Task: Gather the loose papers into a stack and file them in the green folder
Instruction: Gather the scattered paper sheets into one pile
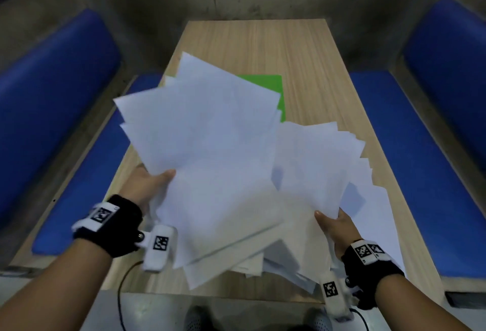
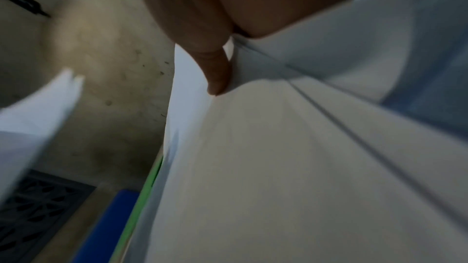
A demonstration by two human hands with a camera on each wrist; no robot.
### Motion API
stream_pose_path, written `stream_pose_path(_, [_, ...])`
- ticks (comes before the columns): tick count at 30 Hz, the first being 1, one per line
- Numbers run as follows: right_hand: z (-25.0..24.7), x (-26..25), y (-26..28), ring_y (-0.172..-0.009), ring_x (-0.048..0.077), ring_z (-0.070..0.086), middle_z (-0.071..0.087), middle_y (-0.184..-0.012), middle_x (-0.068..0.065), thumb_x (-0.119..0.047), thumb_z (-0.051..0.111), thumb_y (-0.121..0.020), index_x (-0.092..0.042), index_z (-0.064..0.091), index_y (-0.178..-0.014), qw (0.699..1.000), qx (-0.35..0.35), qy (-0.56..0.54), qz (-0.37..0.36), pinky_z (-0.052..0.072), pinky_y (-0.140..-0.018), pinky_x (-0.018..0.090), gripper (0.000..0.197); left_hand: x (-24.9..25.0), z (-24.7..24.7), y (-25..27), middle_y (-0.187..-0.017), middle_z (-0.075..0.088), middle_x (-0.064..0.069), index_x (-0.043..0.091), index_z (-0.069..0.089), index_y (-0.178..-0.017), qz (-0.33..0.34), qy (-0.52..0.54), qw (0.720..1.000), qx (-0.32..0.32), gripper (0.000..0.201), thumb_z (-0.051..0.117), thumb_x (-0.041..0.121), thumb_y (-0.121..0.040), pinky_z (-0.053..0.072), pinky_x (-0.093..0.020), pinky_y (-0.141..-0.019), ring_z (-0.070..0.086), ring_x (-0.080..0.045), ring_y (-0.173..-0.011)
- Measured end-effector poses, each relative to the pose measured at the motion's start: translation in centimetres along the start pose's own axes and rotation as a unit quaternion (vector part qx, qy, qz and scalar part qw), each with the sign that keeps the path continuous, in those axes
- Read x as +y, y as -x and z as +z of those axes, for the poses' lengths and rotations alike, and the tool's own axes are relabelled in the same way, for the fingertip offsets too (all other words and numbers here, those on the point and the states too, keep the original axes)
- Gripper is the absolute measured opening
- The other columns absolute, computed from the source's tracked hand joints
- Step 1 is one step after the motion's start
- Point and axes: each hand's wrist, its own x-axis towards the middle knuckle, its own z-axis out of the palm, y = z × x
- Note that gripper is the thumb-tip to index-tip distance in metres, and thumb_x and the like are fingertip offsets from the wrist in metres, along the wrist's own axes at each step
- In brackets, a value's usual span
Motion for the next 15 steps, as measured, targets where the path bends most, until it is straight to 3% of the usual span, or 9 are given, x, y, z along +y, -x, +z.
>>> stream_pose_path(2, [-0.1, -1.4, 0.4, -0.097, 0.025, 0.063, 0.066, -0.112, 0.007, -0.006, 0.055, -0.093, -0.014, 0.054, -0.123, 0.999, -0.034, -0.031, -0.001, 0.051, -0.084, 0.04, 0.031, -1.6, 2.7, 0.5, -0.104, 0.069, -0.01, 0.008, 0.062, -0.112, -0.036, -0.005, 0.997, -0.063, 0.028, 0.066, 0.004, -0.084, 0.053, -0.033, -0.079, 0.07, -0.015, -0.08])
stream_pose_path(4, [-0.1, -3.1, 1.1, -0.093, 0.016, 0.064, 0.067, -0.104, -0.002, -0.008, 0.055, -0.093, -0.019, 0.055, -0.116, 0.997, -0.07, -0.041, -0.01, 0.052, -0.073, 0.03, 0.026, -2.7, 4.5, 0.7, -0.118, 0.067, -0.012, 0.006, 0.06, -0.121, -0.057, -0.035, 0.992, -0.111, 0.04, 0.07, 0.01, -0.082, 0.05, -0.042, -0.095, 0.066, -0.025, -0.1])
stream_pose_path(6, [0.0, -4.7, 1.9, -0.091, 0.012, 0.064, 0.067, -0.102, -0.007, -0.01, 0.054, -0.093, -0.022, 0.056, -0.114, 0.995, -0.094, -0.031, -0.029, 0.054, -0.066, 0.021, 0.024, -2.7, 5.5, 0.7, -0.123, 0.065, -0.008, 0.011, 0.057, -0.126, -0.053, -0.06, 0.984, -0.159, 0.054, 0.075, 0.022, -0.076, 0.045, -0.043, -0.101, 0.063, -0.024, -0.109])
stream_pose_path(9, [0.3, -6.4, 2.9, -0.083, 0.017, 0.07, 0.072, -0.097, 0.002, -0.014, 0.057, -0.091, -0.011, 0.059, -0.116, 0.993, -0.112, -0.008, -0.043, 0.056, -0.062, 0.02, 0.024, -2.0, 6.4, 0.7, -0.121, 0.067, 0.003, 0.022, 0.056, -0.127, -0.047, -0.058, 0.97, -0.231, 0.084, 0.081, 0.048, -0.052, 0.048, -0.032, -0.095, 0.063, -0.013, -0.11])
stream_pose_path(12, [1.1, -7.6, 3.9, -0.076, 0.016, 0.073, 0.076, -0.093, 0.006, -0.019, 0.06, -0.091, -0.013, 0.064, -0.107, 0.99, -0.126, 0.017, -0.067, 0.056, -0.061, 0.025, 0.018, -1.2, 7.1, 0.4, -0.119, 0.069, 0.005, 0.024, 0.06, -0.119, -0.053, -0.001, 0.962, -0.268, 0.073, 0.08, 0.042, -0.051, 0.052, -0.016, -0.077, 0.067, -0.006, -0.103])
stream_pose_path(15, [2.0, -8.3, 4.4, -0.083, 0.014, 0.067, 0.071, -0.092, -0.008, -0.033, 0.049, -0.096, -0.033, 0.062, -0.095, 0.989, -0.091, 0.028, -0.11, 0.051, -0.068, 0.023, 0.014, -0.5, 7.7, 0.7, -0.116, 0.07, -0.002, 0.016, 0.06, -0.121, -0.04, 0.035, 0.964, -0.259, 0.067, 0.08, 0.03, -0.058, 0.054, -0.029, -0.085, 0.068, -0.015, -0.105])
